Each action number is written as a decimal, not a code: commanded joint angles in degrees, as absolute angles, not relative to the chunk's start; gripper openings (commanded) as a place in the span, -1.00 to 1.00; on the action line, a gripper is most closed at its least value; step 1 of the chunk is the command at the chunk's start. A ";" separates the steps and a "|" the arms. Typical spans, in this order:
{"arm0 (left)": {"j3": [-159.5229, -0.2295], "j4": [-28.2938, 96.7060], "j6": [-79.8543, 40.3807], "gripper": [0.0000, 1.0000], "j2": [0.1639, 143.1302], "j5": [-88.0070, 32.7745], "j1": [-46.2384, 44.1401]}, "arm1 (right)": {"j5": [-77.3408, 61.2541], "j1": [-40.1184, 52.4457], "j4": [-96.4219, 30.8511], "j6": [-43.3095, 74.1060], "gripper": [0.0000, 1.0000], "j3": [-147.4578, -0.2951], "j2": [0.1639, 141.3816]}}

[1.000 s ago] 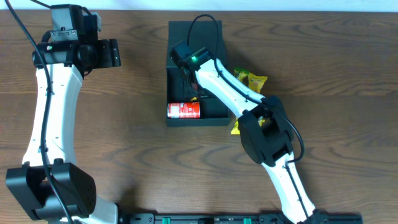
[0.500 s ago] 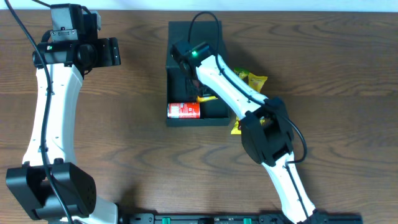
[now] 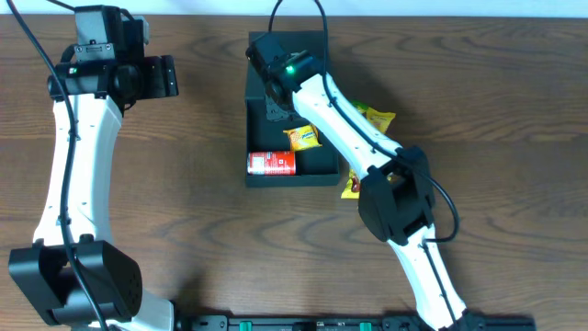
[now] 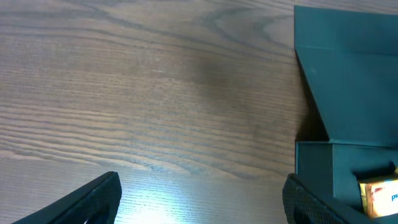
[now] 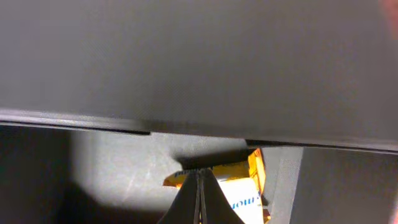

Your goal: Pack container

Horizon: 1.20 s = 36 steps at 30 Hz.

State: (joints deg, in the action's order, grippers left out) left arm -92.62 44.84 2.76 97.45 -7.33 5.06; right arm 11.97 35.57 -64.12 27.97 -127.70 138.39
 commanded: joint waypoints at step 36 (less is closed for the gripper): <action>-93.08 44.73 2.13 0.70 97.93 -7.53 5.23 | 10.50 34.52 -61.21 19.44 -0.97 -115.44 139.11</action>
